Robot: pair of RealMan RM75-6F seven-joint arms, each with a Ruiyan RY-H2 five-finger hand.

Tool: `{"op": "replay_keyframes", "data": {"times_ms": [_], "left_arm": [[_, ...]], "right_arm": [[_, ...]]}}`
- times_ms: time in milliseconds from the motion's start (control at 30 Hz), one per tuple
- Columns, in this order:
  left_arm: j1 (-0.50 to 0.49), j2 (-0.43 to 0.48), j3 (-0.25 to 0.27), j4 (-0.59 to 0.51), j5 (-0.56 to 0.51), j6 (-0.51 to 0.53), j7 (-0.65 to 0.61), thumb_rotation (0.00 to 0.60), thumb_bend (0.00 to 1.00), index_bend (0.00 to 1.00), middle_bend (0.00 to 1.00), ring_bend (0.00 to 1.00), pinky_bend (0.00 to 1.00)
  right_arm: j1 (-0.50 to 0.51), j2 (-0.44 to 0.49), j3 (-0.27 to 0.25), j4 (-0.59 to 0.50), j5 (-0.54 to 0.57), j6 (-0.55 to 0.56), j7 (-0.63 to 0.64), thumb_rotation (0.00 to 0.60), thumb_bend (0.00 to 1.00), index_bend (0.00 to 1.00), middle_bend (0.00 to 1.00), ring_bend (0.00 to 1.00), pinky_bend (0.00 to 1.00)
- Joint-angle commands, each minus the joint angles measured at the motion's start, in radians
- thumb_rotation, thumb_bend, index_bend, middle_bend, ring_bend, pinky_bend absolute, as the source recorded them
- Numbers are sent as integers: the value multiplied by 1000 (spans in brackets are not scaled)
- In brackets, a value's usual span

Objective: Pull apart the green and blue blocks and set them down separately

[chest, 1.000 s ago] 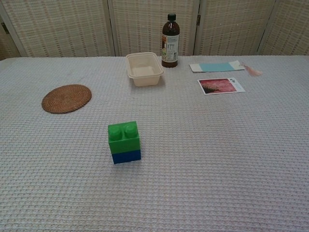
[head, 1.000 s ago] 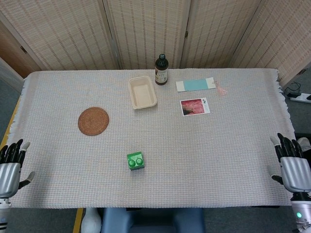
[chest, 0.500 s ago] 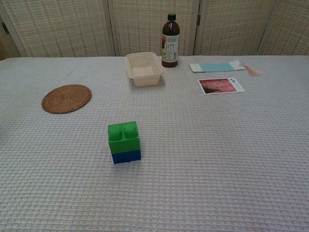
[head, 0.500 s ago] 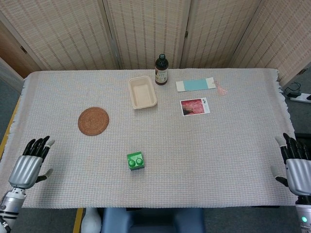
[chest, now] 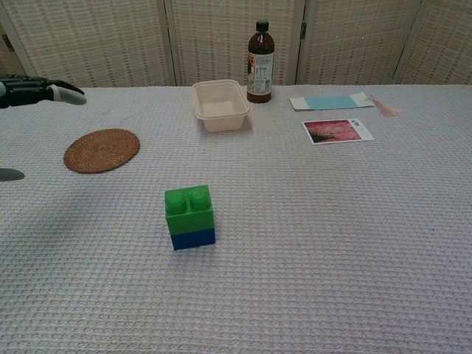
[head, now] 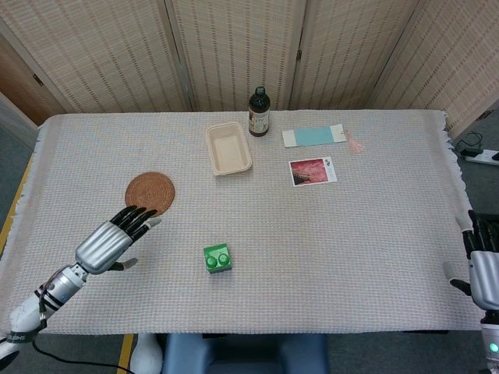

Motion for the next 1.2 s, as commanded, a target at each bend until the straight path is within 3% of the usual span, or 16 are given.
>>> {"op": "replay_keyframes", "data": {"times_ms": [33, 233, 467, 867, 1200], "left_arm": [[-61, -35, 15, 26, 36, -39, -44, 600, 274, 34, 71, 4, 115], [-131, -100, 34, 26, 29, -118, -69, 600, 251, 34, 72, 0, 154], [-211, -160, 37, 6, 22, -200, -18, 600, 251, 30, 74, 0, 120], [-328, -188, 3, -58, -95, -381, 59, 600, 282, 50, 103, 0, 116], [-372, -200, 11, -62, -152, -427, 44, 600, 283, 87, 140, 0, 102]], "right_arm": [[1, 5, 7, 3, 9, -5, 11, 600, 373, 0, 0, 0, 0], [1, 16, 15, 8, 24, -12, 40, 600, 373, 0, 0, 0, 0], [-10, 32, 20, 4, 23, 2, 78, 600, 373, 0, 0, 0, 0], [-6, 45, 15, 5, 18, -20, 99, 600, 374, 0, 0, 0, 0], [-1, 50, 22, 7, 40, -36, 107, 600, 373, 0, 0, 0, 0]]}}
